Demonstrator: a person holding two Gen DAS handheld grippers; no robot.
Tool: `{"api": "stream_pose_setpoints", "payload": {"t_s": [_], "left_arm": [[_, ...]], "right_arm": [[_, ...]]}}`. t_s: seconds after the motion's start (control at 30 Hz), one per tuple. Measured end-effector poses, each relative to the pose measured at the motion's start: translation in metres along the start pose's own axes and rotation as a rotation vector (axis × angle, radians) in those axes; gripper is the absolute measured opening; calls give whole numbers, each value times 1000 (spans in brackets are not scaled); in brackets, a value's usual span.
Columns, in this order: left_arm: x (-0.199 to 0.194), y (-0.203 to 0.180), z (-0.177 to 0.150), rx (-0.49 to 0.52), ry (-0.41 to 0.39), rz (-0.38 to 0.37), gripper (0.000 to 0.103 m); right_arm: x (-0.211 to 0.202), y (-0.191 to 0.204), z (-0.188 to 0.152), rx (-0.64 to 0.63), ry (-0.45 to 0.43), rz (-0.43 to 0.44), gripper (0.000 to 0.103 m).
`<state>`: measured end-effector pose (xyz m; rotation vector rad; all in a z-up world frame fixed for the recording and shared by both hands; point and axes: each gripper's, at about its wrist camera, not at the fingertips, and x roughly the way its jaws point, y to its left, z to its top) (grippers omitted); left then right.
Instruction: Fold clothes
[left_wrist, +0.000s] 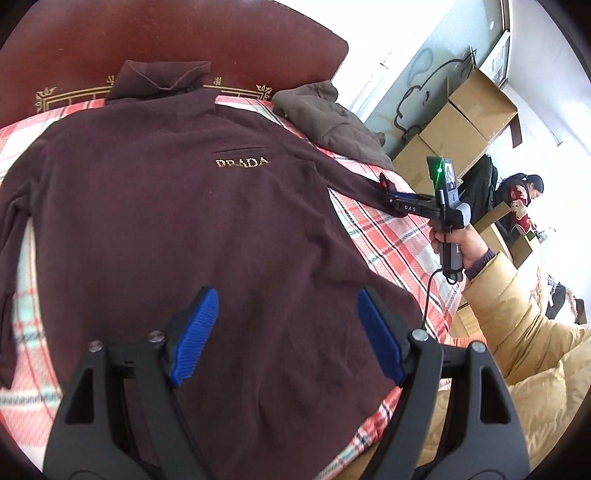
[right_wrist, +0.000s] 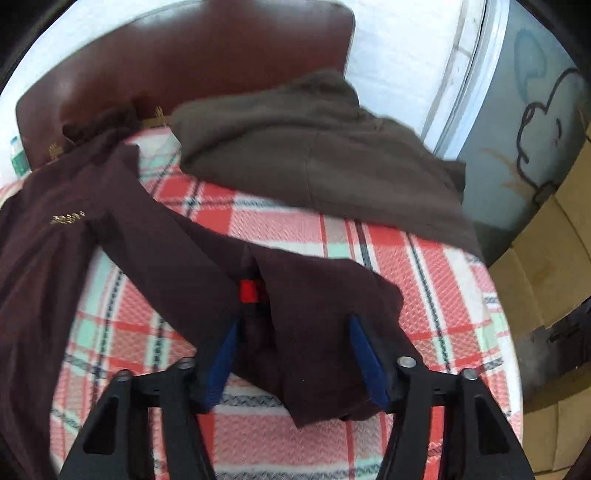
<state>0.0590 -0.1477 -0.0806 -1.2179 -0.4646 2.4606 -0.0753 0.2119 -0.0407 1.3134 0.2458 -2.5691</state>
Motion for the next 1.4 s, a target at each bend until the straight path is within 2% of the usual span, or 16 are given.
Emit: {"api": "stream_pose_setpoints", "payload": {"t_s": [0.03, 0.07, 0.13, 0.27, 0.4, 0.57, 0.7, 0.73, 0.9, 0.97, 1.07, 1.2, 1.3, 1.37, 1.4], "left_arm": [[5, 1, 4, -2, 7, -2, 78], [9, 1, 7, -3, 14, -5, 78], [18, 2, 13, -1, 34, -11, 78], [34, 2, 26, 16, 60, -37, 78], [49, 2, 42, 28, 72, -69, 78], [57, 3, 58, 21, 63, -108, 78], [54, 8, 66, 11, 39, -116, 78], [51, 11, 66, 4, 29, -117, 78], [32, 37, 60, -53, -25, -100, 78], [24, 51, 56, -83, -41, -81, 78], [8, 73, 49, -129, -65, -48, 78], [-9, 97, 39, -176, -94, -1, 78], [-14, 109, 34, -198, -92, 16, 78], [-14, 115, 32, -207, -89, 28, 78], [-13, 116, 33, -207, -89, 32, 78]], "right_arm": [[8, -3, 3, -1, 18, -2, 19], [7, -10, 7, 37, 10, 27, 12], [-4, -26, 12, 152, -33, 118, 8], [-39, -60, 31, 365, -151, 328, 8], [-72, -73, 58, 477, -258, 517, 8], [-119, -48, 104, 488, -405, 772, 8], [-160, 11, 155, 357, -504, 959, 8], [-161, 30, 163, 318, -499, 984, 8], [-148, 135, 197, 125, -408, 1055, 8], [-126, 177, 200, 71, -330, 1061, 8], [-77, 235, 188, -13, -181, 1039, 8], [-6, 295, 150, -105, 8, 966, 9], [47, 325, 125, -145, 143, 906, 16], [68, 333, 114, -155, 201, 873, 36], [74, 335, 110, -170, 215, 855, 39]]}}
